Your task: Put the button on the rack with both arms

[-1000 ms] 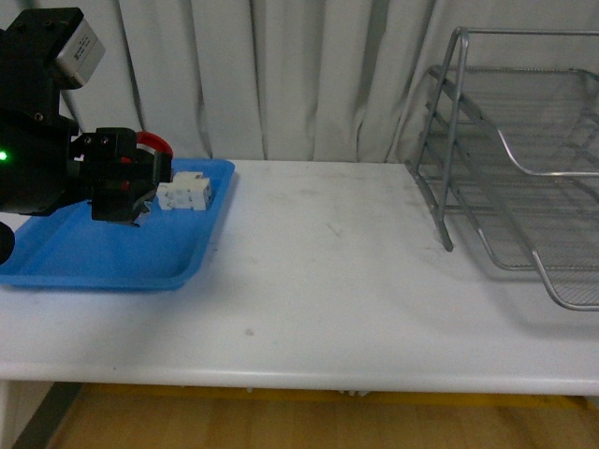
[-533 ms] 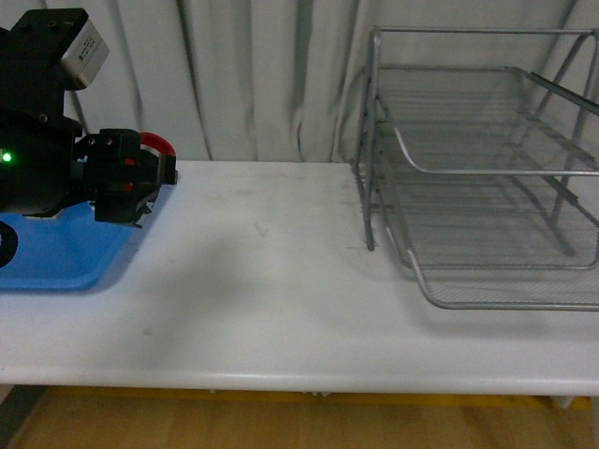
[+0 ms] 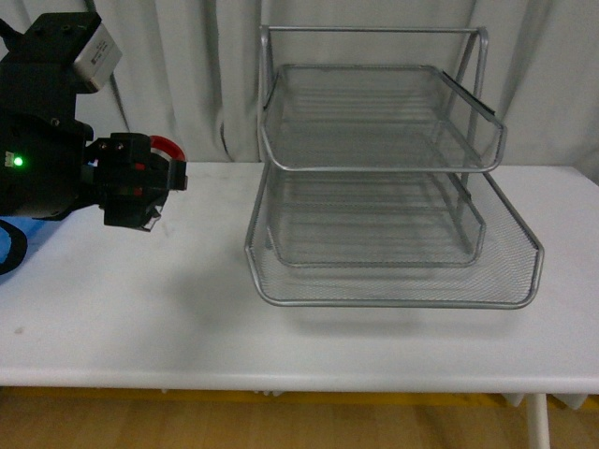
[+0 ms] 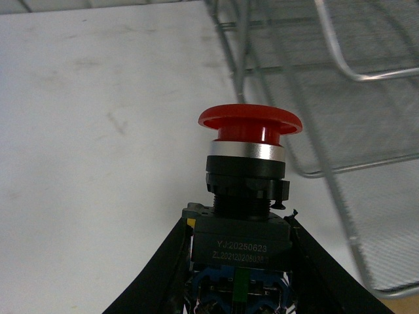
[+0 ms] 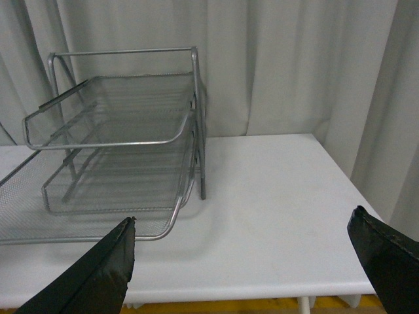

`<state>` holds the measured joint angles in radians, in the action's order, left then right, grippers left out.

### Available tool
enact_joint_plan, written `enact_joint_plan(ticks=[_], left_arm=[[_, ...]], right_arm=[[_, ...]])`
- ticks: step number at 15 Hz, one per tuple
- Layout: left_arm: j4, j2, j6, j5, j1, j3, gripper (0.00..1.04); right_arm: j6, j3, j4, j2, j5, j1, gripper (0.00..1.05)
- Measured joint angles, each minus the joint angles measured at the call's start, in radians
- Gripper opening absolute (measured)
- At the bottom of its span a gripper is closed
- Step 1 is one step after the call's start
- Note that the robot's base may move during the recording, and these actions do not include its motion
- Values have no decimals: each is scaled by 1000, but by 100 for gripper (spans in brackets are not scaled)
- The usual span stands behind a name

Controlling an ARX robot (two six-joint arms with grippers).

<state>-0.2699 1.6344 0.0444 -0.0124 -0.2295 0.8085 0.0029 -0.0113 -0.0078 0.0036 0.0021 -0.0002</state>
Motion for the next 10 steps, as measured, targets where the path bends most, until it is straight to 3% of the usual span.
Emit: enact_joint_plan(ticks=[4,10], left_arm=[[10,-27,1,6,-51,-1,36],[106,149,1,59,-300,232,36]], right_arm=[[0,0,5,0,-1,0,98],[0,0,4,0,-2,0,98]])
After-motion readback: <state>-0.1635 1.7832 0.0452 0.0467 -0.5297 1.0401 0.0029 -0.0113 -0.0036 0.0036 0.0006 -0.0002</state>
